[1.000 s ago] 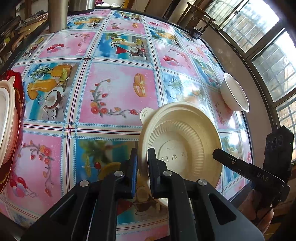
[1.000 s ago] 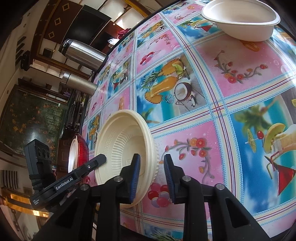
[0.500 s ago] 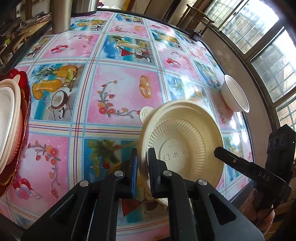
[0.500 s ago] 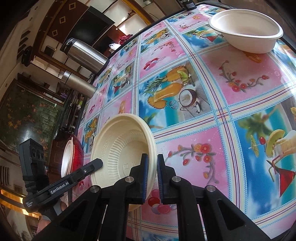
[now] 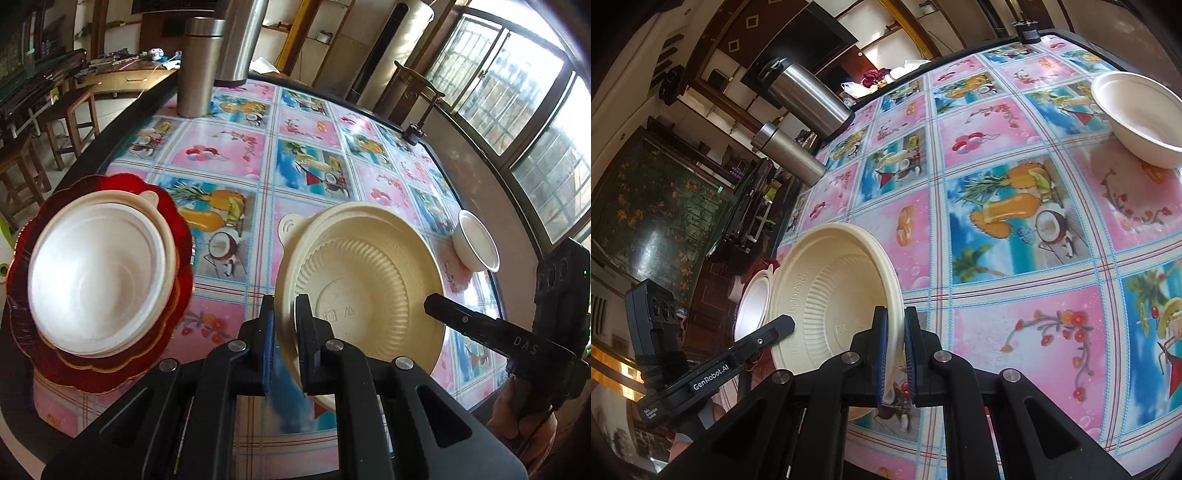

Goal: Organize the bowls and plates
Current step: 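Carry the cream plate and cream bowl toward the red stack with both tools, then lower the cream plate and cream bowl onto the stack with both tools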

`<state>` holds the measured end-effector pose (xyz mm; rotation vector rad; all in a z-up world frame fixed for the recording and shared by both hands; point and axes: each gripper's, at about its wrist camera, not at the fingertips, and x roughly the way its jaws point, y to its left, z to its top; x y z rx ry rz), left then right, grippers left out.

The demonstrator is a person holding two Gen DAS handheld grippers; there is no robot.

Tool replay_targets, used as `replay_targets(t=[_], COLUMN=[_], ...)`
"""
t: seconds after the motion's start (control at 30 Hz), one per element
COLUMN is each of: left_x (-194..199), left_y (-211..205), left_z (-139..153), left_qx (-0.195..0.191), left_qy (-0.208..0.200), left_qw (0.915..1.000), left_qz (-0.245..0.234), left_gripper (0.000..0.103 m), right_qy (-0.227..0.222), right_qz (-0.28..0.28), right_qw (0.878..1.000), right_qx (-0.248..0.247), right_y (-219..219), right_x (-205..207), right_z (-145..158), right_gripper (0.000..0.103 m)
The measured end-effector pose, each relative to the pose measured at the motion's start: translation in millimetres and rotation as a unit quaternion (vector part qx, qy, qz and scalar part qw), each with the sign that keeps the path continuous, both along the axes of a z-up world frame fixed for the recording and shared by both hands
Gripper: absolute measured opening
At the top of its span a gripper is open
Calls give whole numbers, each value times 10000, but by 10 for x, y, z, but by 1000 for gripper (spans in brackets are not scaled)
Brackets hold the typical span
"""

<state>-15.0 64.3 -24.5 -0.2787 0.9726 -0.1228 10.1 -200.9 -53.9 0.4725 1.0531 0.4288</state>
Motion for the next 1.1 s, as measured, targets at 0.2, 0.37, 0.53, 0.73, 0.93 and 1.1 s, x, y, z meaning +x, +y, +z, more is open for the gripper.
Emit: replay_targets(t=[0.2, 0.37, 0.53, 0.73, 0.93, 1.1], left_x=[-109, -199, -226, -201, -192, -189], left_y=[463, 864, 1207, 1433, 1503, 1524], left_z=[167, 272, 241, 84, -53, -86], left_qx=[119, 333, 451, 457, 400, 474], left_qy=[-363, -608, -633, -464, -314, -287], left_qw=[9977, 9916, 9855, 9831, 9839, 9838], left_qz=[565, 1094, 1509, 1713, 1714, 1706], left_gripper=[9, 9, 9, 9, 9, 9], right_qy=[-142, -312, -348, -206, 2, 92], right_qz=[328, 684, 1000, 1211, 1242, 1234], right_qw=[9993, 9971, 9943, 9924, 9922, 9922], right_qx=[59, 122, 113, 53, -61, -123], right_y=[480, 1011, 1545, 2003, 2193, 2234], right_x=[118, 201, 263, 343, 397, 423], right_z=[156, 332, 380, 266, 62, -44], right_gripper=[9, 9, 9, 9, 9, 10])
